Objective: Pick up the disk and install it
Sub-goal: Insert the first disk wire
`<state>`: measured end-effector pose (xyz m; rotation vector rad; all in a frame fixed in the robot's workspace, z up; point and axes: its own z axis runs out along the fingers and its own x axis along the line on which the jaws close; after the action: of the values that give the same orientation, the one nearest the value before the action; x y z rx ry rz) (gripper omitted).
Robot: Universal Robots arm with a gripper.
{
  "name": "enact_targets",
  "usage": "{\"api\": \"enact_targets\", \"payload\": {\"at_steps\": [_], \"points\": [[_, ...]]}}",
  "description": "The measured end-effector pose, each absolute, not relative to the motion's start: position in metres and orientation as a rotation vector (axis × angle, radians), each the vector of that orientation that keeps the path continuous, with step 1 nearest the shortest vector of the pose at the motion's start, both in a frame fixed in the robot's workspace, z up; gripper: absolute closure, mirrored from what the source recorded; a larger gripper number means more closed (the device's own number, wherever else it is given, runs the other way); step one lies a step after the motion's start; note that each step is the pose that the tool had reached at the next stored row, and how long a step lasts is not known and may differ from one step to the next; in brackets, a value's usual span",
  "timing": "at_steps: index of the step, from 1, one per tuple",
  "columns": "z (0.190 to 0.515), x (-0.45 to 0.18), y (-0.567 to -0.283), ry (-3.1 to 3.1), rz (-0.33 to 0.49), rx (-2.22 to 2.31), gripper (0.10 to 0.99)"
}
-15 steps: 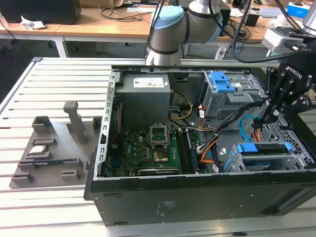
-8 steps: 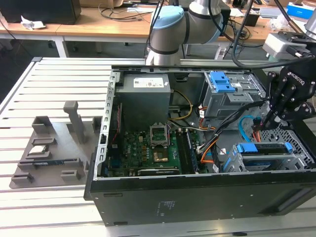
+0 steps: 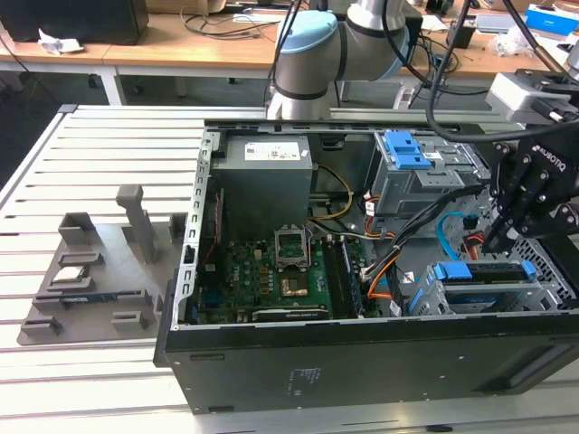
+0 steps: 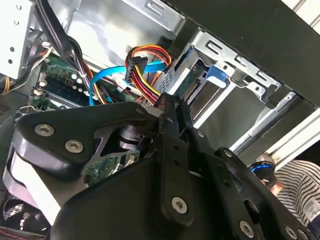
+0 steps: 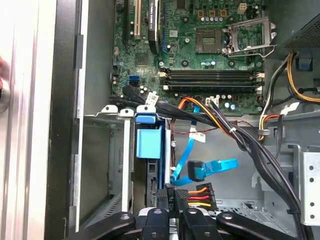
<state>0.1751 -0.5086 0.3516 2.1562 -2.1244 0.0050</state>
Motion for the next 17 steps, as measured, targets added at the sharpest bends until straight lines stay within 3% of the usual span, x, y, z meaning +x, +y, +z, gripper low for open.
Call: {"api": "enact_targets", "payload": {"at_steps": [17], "points": [[0.351,0.173,-0.552,-2.124,0.005,2.156,0.914]]}}
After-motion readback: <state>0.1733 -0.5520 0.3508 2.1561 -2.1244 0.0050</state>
